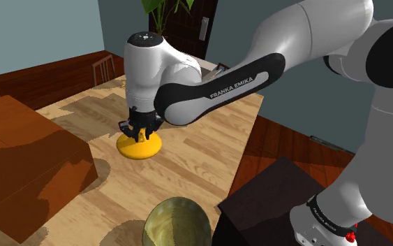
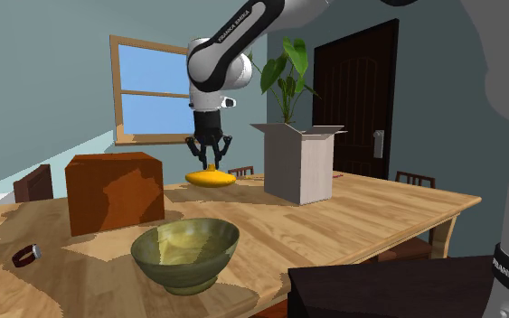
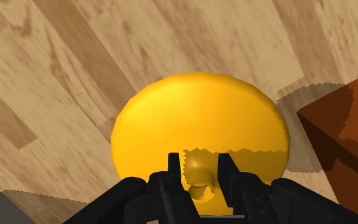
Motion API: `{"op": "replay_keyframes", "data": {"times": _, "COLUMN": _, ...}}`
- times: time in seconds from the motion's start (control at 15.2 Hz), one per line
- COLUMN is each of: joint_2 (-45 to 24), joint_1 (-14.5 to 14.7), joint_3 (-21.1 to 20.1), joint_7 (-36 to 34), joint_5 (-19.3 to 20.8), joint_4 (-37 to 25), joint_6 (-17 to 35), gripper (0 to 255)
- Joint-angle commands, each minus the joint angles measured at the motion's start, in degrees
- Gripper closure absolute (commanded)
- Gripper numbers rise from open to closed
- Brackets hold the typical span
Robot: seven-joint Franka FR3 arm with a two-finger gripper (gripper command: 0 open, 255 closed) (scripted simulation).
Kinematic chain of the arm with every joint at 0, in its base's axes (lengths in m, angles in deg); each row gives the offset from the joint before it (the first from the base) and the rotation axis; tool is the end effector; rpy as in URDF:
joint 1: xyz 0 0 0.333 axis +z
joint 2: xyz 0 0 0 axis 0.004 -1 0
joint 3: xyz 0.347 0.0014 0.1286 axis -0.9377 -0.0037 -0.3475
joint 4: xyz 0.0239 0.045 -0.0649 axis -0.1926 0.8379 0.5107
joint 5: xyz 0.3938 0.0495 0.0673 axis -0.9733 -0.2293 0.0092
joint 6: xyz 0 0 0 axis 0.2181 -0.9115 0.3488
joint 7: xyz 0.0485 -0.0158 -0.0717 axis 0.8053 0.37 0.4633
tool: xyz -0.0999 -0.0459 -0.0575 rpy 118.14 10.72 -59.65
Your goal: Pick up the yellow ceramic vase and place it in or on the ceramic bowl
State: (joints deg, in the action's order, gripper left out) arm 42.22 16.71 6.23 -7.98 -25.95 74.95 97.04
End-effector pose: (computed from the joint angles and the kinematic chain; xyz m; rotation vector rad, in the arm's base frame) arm 0.5440 0.4401 0.3598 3.0937 -0.1982 0.2546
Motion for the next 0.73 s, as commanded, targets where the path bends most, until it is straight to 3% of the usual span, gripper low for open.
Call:
{"op": "replay_keyframes", "data": {"times": 0.0, "joint_2": 0.8, "joint_1": -0.2, "joint_3": -0.3, "joint_7": 0.5, "joint_5": -0.6, "joint_4": -0.4, "joint_6": -1.1, "gripper": 255}}
{"op": "replay_keyframes", "data": {"times": 0.66, "joint_2": 3.8, "joint_1": -0.8, "joint_3": -1.5, "joint_7": 2.7, "joint_5": -3.1, "joint_4": -3.4, "joint_6": -6.6, "gripper": 255}}
